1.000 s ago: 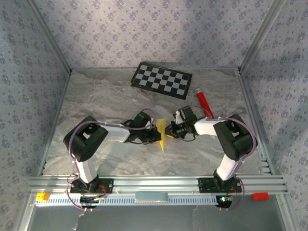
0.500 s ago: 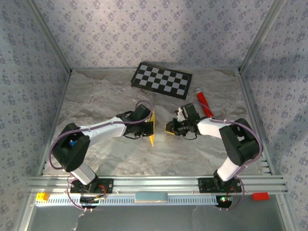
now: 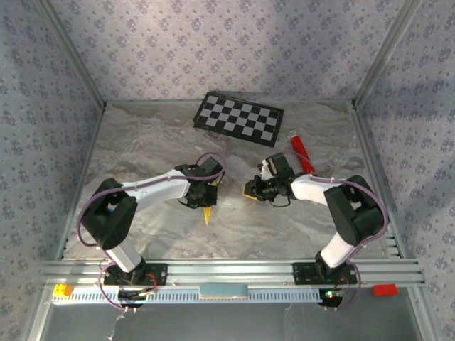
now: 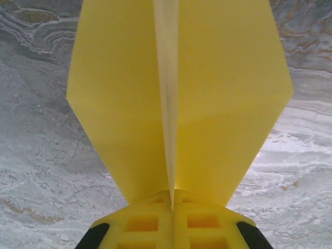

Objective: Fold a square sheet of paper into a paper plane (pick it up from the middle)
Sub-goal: Move the paper plane to the center of the table.

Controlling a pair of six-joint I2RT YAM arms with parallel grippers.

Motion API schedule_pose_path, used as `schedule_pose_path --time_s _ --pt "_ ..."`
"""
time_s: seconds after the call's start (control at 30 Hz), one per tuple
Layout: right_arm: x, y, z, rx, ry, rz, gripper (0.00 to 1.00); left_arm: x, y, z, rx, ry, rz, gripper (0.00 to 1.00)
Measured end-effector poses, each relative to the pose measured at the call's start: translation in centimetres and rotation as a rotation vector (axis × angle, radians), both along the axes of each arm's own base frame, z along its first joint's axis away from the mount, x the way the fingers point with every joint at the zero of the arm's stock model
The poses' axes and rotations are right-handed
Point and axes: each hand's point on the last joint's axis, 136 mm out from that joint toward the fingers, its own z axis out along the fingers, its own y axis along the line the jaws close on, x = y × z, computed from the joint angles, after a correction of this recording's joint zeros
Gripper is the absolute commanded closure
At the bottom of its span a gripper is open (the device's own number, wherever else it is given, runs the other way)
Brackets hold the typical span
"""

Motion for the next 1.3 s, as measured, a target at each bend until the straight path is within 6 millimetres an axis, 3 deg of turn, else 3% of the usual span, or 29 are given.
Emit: schedule_pose_path --time_s 0.47,1.3 --pt "0.2 0.3 -0.1 0.000 0.002 0.005 0.81 -0.1 -0.4 -0.7 0.020 0.017 -0.022 0.89" --pt "0.1 0.5 0.0 0.000 0.001 0.011 0.81 -0.5 -0.6 -2.4 0.054 0.054 -0.032 0.85"
